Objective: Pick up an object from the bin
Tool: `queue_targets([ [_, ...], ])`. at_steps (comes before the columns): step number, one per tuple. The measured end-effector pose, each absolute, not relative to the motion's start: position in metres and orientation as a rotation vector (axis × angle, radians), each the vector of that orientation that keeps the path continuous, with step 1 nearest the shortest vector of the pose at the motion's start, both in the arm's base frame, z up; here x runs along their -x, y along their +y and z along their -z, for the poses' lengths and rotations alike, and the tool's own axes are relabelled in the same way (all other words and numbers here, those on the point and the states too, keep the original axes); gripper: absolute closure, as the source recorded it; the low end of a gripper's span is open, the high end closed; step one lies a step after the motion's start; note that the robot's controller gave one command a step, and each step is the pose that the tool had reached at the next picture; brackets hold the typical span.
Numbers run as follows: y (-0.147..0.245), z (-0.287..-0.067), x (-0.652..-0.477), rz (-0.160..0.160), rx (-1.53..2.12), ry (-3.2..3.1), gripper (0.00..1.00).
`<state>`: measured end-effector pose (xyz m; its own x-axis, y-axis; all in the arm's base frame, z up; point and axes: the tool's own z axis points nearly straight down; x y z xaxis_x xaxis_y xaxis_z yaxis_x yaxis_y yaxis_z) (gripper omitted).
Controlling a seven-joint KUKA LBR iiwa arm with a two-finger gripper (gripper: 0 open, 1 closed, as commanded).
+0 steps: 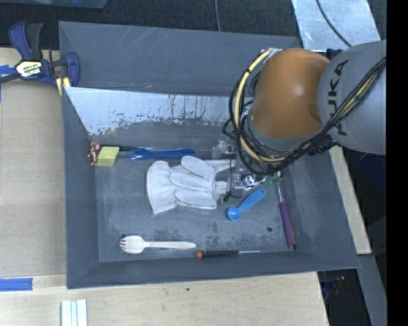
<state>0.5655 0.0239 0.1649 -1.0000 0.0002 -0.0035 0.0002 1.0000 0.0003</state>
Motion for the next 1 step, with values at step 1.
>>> queue_targets([
  [1,0.0149,-0.0736,-0.5960,-0.001,-0.462,3.107,0.00],
])
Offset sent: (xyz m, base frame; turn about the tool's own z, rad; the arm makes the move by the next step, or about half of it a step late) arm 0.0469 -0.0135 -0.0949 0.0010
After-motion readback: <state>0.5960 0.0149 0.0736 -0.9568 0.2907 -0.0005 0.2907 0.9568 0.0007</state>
